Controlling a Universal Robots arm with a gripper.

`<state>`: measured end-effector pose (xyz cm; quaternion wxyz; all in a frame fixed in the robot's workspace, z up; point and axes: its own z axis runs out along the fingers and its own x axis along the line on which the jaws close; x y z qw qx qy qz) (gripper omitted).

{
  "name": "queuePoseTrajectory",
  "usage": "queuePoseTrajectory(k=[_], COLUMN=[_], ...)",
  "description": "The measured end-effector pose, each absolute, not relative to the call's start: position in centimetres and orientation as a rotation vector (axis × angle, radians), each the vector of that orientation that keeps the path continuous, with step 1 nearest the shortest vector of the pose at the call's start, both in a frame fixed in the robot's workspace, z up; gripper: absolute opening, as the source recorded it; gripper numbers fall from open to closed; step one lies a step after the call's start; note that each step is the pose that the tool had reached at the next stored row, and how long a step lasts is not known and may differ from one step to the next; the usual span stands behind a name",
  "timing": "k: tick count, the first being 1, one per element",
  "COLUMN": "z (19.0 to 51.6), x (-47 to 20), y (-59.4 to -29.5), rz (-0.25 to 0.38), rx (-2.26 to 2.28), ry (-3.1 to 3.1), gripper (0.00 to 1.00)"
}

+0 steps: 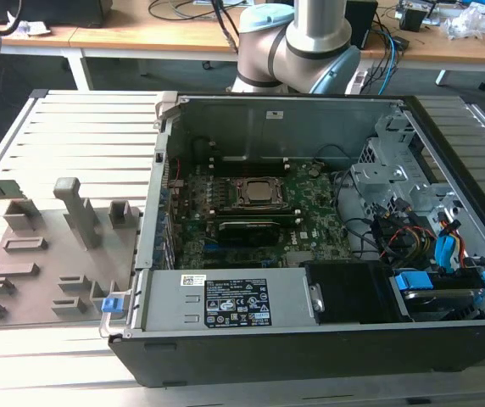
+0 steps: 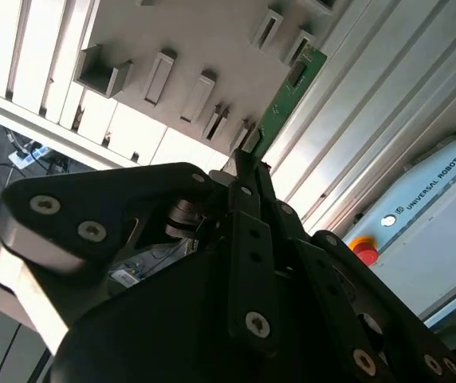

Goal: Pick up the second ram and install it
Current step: 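Pick up the second ram and move it above second insertion slot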

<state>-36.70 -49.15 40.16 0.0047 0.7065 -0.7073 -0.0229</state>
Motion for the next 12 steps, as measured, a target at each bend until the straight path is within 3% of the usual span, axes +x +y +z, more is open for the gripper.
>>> queuePoseTrajectory(k=[12], z=[42.2], x=[-36.7], y=[-49.2], rz=[-0.072], rx=[2.213], ry=[-2.216], gripper=[0.14])
